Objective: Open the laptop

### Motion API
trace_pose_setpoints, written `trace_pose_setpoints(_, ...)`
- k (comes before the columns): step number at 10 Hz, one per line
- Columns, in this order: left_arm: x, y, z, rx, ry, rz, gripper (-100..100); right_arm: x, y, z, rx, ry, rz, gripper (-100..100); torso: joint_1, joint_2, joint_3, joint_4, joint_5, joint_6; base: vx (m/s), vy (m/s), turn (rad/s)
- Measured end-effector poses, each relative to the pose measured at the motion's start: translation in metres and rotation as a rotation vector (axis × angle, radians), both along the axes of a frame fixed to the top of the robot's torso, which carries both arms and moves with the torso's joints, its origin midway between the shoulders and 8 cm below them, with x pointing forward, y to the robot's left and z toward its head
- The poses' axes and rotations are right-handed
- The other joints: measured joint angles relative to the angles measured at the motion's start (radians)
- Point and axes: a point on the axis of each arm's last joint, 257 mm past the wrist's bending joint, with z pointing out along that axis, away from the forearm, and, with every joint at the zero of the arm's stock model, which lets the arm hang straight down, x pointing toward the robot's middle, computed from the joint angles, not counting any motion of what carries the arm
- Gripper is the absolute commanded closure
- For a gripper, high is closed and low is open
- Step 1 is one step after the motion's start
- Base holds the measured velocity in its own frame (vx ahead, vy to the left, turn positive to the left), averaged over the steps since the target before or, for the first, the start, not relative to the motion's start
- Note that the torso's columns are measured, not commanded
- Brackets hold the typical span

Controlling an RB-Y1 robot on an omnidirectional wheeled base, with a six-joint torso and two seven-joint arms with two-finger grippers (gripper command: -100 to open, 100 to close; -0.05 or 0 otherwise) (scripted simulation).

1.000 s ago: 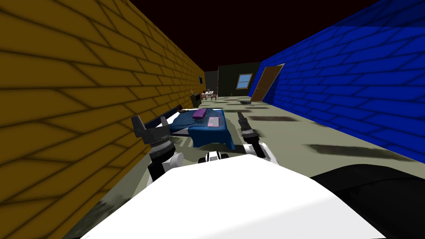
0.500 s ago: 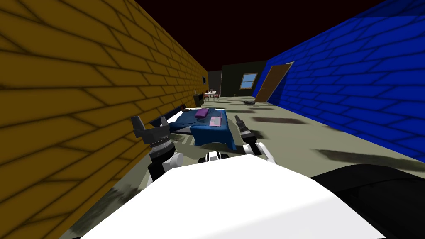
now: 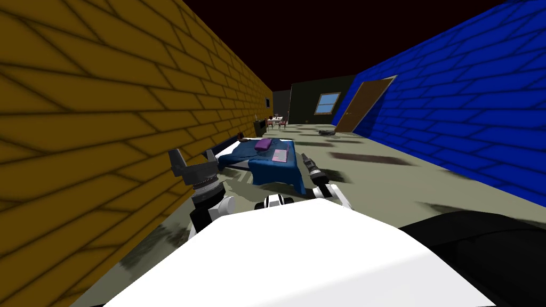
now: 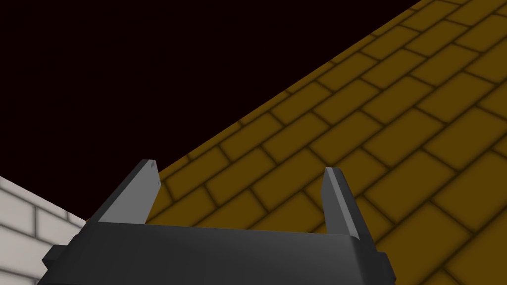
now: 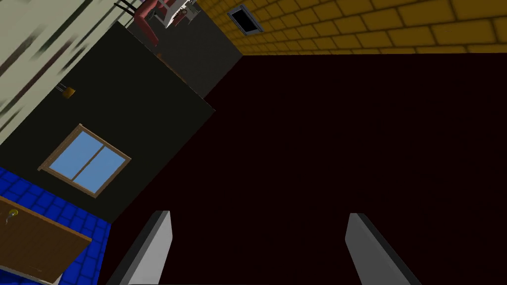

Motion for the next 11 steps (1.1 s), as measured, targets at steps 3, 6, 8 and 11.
trace_pose_setpoints(3, 0.000, 0.000, 0.000, 0.000, 0.000, 0.000, 0, 0.006, -0.022, -0.035, -0.054, 0.102, -0.072, -100, 0.000, 0.000, 0.000, 0.000, 0.000, 0.001, -0.021, -0.003, 0.160)
trace_pose_setpoints(6, 0.000, 0.000, 0.000, 0.000, 0.000, 0.000, 0, 0.001, -0.055, -0.084, -0.111, 0.224, -0.158, -100, 0.000, 0.000, 0.000, 0.000, 0.000, 0.000, -0.011, -0.003, 0.156)
trace_pose_setpoints(8, 0.000, 0.000, 0.000, 0.000, 0.000, 0.000, 0, -0.001, -0.065, -0.096, -0.144, 0.268, -0.191, -100, 0.000, 0.000, 0.000, 0.000, 0.000, 0.001, -0.003, 0.000, 0.108)
trace_pose_setpoints(11, 0.000, 0.000, 0.000, 0.000, 0.000, 0.000, 0, -0.005, -0.096, -0.128, -0.199, 0.372, -0.280, -100, 0.000, 0.000, 0.000, 0.000, 0.000, 0.000, -0.003, -0.006, 0.178)
